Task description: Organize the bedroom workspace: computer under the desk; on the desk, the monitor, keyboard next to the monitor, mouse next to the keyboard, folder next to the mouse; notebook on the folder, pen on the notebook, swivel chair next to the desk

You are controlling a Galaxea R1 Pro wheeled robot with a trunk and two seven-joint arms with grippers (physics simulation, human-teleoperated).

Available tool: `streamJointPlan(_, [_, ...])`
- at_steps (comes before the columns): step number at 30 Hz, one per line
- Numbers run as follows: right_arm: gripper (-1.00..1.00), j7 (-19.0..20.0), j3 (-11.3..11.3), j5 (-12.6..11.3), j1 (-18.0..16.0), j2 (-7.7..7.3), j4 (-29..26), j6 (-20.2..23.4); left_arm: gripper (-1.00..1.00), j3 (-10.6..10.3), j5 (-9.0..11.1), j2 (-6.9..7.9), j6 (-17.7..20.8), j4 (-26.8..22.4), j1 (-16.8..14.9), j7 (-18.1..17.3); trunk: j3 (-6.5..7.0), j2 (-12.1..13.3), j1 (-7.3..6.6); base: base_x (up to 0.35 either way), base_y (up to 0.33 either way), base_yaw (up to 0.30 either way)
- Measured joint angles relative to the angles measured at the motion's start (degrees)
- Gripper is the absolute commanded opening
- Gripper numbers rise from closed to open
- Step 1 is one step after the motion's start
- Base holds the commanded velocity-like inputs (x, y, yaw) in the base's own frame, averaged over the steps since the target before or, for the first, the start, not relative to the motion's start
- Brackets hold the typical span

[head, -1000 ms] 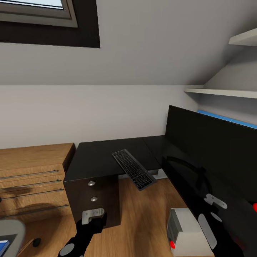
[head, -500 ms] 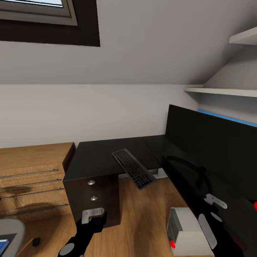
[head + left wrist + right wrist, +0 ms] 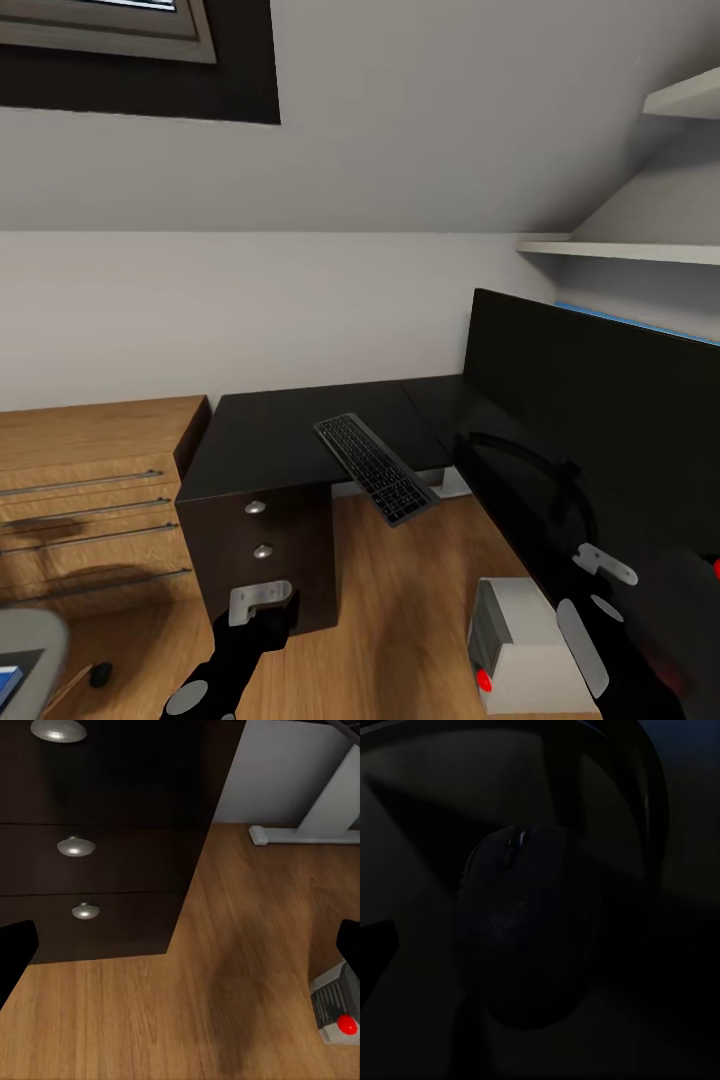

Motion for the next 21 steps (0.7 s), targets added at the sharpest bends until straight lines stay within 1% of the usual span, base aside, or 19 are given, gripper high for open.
streamJointPlan(14, [1.00,-0.01,0.00,0.00,0.00,0.01,0.00,0.00,1.00,0.09,0.09,0.10,0.09,0.07,0.00,0.00,0.00,0.00,0.00,0.001,0.000,0.000])
streamJointPlan(21, [1.00,-0.01,0.00,-0.01,0.00,0.00,0.00,0.00,1.00,0.07,0.05,0.16,0.09,0.13,0.00,-0.04,0.00,0.00,-0.01,0.046,0.005,0.000])
